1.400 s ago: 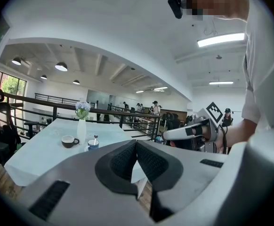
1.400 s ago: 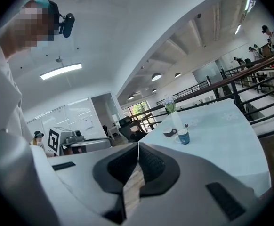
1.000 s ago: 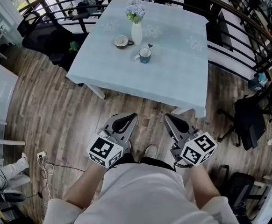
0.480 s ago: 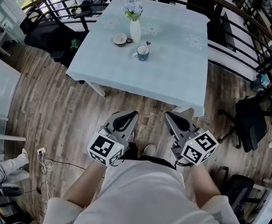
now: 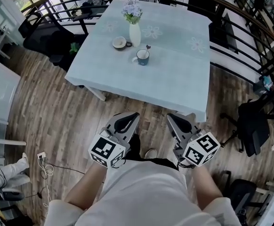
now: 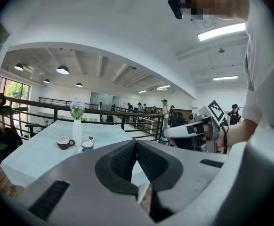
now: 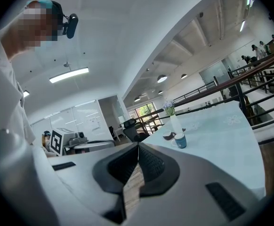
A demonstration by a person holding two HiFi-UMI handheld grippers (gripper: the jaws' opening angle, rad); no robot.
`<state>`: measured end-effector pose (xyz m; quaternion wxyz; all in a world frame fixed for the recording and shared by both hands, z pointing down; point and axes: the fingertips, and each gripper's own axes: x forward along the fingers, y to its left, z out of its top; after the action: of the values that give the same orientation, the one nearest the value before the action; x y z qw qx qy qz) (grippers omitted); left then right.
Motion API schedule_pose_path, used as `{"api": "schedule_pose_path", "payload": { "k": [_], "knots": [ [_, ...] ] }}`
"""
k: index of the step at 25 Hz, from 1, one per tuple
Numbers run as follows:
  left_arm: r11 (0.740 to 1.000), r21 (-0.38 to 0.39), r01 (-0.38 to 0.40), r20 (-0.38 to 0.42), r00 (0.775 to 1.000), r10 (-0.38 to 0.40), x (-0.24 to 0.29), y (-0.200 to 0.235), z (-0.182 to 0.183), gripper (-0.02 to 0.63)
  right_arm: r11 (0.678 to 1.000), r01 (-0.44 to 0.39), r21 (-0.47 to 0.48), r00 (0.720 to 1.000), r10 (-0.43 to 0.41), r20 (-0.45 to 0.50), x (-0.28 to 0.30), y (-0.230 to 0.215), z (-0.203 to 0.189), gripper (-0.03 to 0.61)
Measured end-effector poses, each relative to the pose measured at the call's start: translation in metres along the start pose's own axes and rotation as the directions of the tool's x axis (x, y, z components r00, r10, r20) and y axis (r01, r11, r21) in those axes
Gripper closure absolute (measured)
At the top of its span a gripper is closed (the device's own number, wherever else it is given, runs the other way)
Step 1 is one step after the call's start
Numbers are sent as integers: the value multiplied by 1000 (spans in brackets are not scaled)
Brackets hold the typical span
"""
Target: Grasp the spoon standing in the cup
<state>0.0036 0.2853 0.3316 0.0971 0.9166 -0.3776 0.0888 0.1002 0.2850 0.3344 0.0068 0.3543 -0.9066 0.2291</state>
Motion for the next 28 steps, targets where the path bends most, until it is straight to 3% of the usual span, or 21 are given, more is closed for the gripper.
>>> {"api": "schedule_pose_path", "payload": {
  "k": [9,28],
  "knots": [
    [1000,-22,-9,-4,1000,9,28,63,3,594,1000,-1,3,1000,1,-18,57,-27,15,557],
    [994,-90,56,-50,997,-60,122,235,15,594,996,81,49,993,-76,-93,214,-118,57,557]
  ]
}}
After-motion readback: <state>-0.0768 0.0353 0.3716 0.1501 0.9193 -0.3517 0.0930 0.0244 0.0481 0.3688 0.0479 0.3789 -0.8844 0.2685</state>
